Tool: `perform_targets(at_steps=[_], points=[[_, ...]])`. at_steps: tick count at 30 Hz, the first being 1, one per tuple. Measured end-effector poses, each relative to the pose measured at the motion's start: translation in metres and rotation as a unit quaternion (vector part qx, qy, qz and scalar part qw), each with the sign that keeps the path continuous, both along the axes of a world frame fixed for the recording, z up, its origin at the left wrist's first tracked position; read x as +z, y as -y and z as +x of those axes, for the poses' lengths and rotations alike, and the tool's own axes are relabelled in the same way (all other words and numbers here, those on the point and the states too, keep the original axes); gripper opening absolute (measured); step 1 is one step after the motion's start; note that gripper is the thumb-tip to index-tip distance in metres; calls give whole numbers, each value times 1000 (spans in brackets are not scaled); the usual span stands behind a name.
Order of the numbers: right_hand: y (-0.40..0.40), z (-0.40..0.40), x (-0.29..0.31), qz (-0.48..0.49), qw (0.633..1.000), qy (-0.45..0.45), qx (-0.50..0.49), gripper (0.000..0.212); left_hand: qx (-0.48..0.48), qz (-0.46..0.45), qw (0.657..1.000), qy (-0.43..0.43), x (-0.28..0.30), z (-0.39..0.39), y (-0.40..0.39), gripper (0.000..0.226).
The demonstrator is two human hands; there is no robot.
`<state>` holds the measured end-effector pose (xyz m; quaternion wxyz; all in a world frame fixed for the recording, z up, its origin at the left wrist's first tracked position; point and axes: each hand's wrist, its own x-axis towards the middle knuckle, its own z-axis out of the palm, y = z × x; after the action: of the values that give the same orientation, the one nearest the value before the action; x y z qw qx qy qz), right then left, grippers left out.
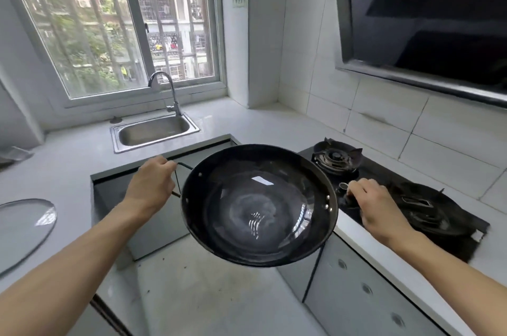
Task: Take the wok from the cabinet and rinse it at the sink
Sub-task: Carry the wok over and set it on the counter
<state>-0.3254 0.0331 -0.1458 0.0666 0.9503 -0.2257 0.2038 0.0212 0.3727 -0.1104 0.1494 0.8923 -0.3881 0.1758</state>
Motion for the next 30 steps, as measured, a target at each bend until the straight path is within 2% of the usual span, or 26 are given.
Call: perform_targets(at_steps=[10, 15, 19, 23, 26, 30], points=[[70, 66, -20, 27, 999, -22, -41, 52, -32, 2, 999, -12, -13, 86, 103, 8], [119, 99, -26, 49, 997, -10, -64, 55, -36, 25, 999, -7, -8, 123, 166, 23], [151, 125, -18, 61, 996, -2, -72, 52, -51, 21, 998, -11, 1, 157, 209, 15], [179, 149, -15, 52, 995, -10, -87, 54, -64, 15, 998, 11, 4, 189, 247, 19], [198, 170, -16, 53, 993, -13, -100, 55, -81, 9, 997, 4, -3, 219, 276, 23], [216, 206, -23, 55, 991, -22, -124, 55, -109, 23, 994, -7, -22, 268, 311, 16]])
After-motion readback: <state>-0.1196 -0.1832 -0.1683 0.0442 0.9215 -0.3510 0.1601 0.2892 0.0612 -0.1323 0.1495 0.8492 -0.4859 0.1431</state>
